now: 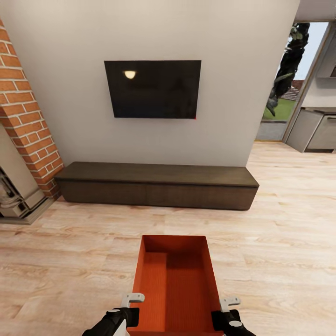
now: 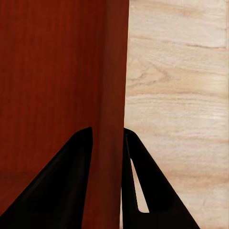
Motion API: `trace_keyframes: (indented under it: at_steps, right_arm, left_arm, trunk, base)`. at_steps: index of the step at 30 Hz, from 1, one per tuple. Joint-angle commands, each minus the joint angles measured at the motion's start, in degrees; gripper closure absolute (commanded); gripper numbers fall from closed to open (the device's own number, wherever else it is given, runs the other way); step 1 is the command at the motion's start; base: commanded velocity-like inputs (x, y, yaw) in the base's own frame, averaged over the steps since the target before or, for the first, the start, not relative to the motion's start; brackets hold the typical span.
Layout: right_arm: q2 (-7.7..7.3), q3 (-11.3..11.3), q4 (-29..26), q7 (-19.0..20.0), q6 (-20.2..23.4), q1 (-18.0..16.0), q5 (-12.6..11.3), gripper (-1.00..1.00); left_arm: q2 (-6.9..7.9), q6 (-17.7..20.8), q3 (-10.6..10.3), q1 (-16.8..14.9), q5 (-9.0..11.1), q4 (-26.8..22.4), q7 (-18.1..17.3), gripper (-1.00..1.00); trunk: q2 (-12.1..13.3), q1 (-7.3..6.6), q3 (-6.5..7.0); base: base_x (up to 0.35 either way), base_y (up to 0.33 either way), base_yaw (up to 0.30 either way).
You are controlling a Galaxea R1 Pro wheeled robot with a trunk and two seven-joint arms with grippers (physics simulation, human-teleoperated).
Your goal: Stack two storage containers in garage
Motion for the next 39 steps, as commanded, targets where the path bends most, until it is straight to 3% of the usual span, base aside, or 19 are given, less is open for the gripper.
trace_keyframes:
  at_steps: [1,39]
  right_arm:
    - [-0.01,0.18,0.29,-0.95,-0.33,-0.03,-1.21,1.00]
    - [-0.01,0.19,0.28,-0.95,-0.25,-0.03,-1.21,1.00]
  left_arm:
    - [-0.02,0.36,0.07,-0.02,-0.45,-0.29,0.54,1.00]
    - [-0.02,0.42,0.07,-0.02,-0.45,-0.29,0.54,1.00]
  trunk:
    - [-0.03,0.00,0.04]
    - [-0.03,0.00,2.89]
  base:
    - [0.000,0.000,0.000]
    - [0.000,0.000,0.000]
